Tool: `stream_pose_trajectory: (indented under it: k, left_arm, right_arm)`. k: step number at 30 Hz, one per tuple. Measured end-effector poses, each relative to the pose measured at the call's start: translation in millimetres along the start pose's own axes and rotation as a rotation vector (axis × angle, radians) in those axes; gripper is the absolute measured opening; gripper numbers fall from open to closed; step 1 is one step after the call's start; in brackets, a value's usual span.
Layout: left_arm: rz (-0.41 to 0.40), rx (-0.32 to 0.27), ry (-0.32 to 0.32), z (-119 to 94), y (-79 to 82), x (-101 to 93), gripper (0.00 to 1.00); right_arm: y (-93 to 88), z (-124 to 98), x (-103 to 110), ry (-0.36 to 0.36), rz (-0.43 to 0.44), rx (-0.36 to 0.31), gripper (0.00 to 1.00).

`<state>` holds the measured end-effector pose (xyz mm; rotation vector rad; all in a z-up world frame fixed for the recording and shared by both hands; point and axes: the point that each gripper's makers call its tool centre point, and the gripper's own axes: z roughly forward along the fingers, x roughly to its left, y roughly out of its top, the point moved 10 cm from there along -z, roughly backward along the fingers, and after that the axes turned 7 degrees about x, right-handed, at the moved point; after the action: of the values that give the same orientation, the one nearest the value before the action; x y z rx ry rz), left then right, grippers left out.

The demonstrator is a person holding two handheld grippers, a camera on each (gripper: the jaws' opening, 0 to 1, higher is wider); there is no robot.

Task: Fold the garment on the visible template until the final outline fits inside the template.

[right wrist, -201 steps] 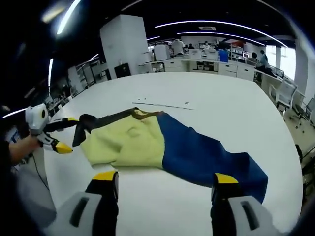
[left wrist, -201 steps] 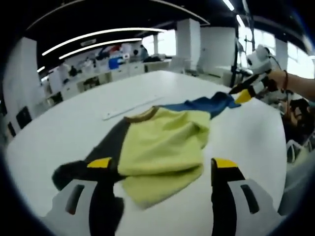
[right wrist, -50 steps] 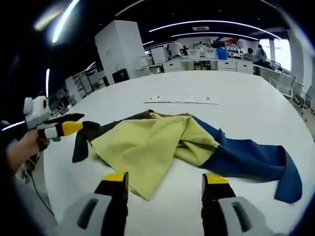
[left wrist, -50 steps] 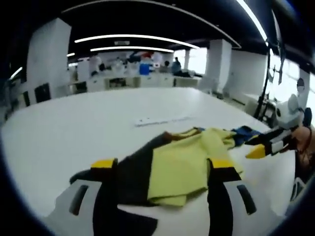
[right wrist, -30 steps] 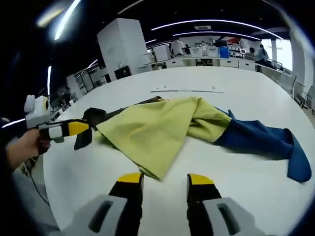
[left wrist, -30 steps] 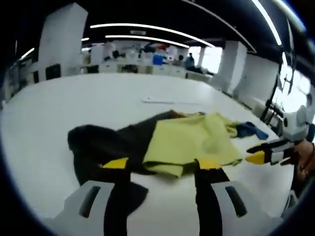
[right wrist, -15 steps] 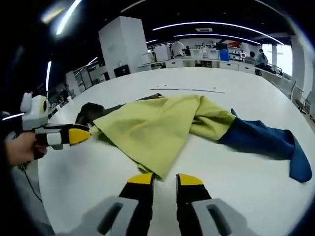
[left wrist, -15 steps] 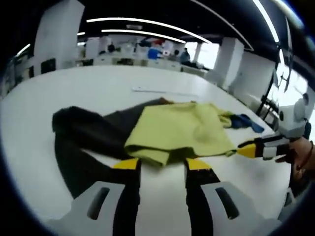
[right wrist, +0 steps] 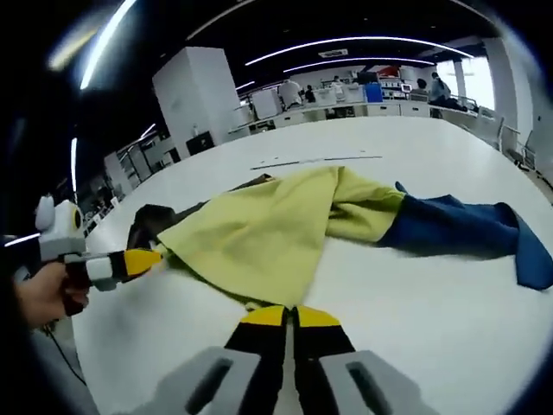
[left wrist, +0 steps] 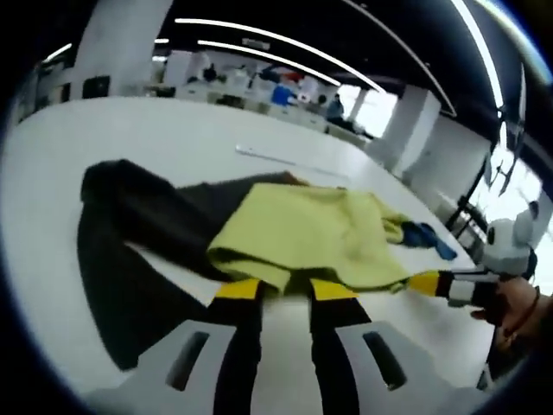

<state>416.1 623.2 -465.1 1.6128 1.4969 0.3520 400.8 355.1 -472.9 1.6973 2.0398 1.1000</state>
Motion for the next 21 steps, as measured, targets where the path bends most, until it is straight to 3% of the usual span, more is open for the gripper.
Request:
stream_pose_trajectory:
  k: [3, 13, 21]
  left_arm:
    - [-0.007, 0.003, -0.007, 1, 2.0, 4.2, 0.01]
    - [0.064, 0.004, -0.021, -7, 3.7, 4.7, 0.00]
    - [0.184, 0.018, -0.039, -26, 10.7, -0.9, 0.00]
  right_arm:
    - [1.1, -1, -2, -0.006, 0.003, -0.003, 0.00]
    - [6.8, -14, -13, -0.034, -0.009, -0.032, 0.00]
    - [20.2, -38, -21, -0.053, -0.016, -0.098, 0.00]
